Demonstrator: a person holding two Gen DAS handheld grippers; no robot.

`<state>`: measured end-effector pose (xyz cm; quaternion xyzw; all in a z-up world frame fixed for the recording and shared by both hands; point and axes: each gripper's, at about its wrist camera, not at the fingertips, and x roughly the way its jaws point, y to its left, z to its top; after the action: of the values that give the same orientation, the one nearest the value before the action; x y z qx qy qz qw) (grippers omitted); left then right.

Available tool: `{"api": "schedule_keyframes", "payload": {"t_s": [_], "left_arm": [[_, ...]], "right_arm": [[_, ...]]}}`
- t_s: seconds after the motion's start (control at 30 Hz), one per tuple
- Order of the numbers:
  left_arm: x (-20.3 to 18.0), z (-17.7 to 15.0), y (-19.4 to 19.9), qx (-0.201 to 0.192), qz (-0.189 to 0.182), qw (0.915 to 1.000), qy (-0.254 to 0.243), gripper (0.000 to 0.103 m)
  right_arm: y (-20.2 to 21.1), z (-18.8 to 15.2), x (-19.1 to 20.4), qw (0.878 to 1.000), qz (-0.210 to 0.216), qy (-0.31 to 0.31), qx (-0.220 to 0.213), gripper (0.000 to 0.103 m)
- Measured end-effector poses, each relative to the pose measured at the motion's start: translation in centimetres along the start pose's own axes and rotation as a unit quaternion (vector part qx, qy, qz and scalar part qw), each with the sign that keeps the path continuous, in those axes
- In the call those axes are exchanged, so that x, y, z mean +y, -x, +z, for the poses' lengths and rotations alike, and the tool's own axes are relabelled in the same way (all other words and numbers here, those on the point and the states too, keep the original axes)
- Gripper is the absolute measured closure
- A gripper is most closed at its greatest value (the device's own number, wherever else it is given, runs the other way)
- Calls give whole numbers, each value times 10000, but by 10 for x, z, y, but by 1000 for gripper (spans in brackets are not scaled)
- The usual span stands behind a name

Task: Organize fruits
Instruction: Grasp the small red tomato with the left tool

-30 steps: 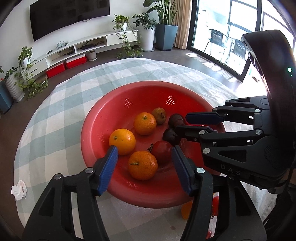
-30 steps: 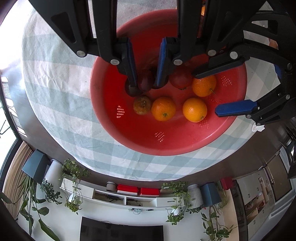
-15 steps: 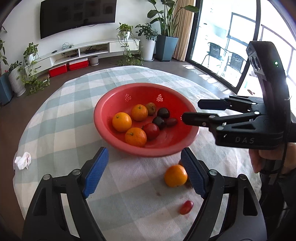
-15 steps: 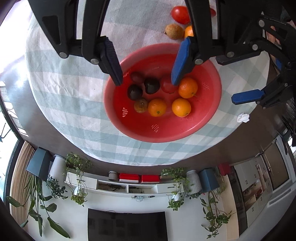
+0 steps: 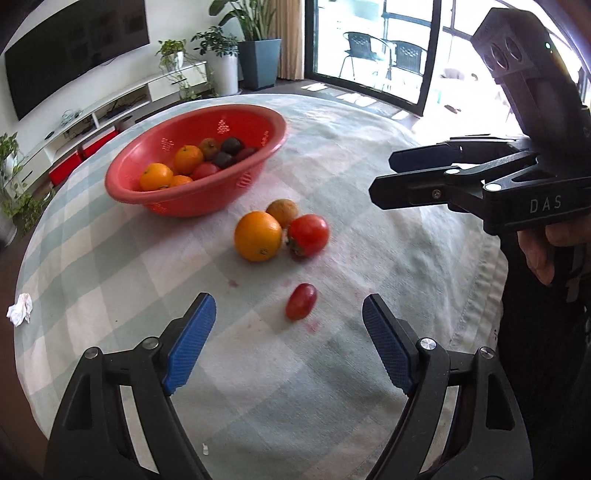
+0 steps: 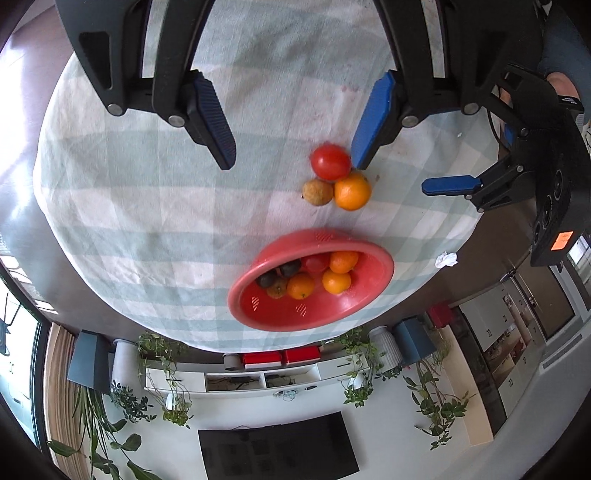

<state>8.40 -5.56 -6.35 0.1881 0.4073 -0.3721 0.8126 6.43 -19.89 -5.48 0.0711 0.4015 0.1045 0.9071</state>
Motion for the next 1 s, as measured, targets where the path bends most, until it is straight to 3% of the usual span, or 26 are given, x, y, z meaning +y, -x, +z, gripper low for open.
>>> {"api": "schedule_keyframes", "payload": {"t_s": [0.1, 0.27, 0.47, 0.7, 1.0], "left_arm": [[-10, 0, -5, 81, -70, 9996, -277, 23], [-7, 3, -15, 281, -256, 9987, -336, 51], [4, 7, -30, 492, -339, 9978, -279, 65], [7, 10, -35, 578, -416, 9970, -293, 66], [5, 14, -40, 658, -483, 9958, -410, 77]], "right_arm": [[1, -8, 1, 10000, 46, -36, 18, 35], [5, -12, -1, 10000, 52, -85, 2, 36], [3, -12, -1, 10000, 54, -68, 27, 40], [-1, -14, -1, 9999, 61, -58, 78, 41], [-2, -14, -1, 9999, 63, -47, 101, 44]]}}
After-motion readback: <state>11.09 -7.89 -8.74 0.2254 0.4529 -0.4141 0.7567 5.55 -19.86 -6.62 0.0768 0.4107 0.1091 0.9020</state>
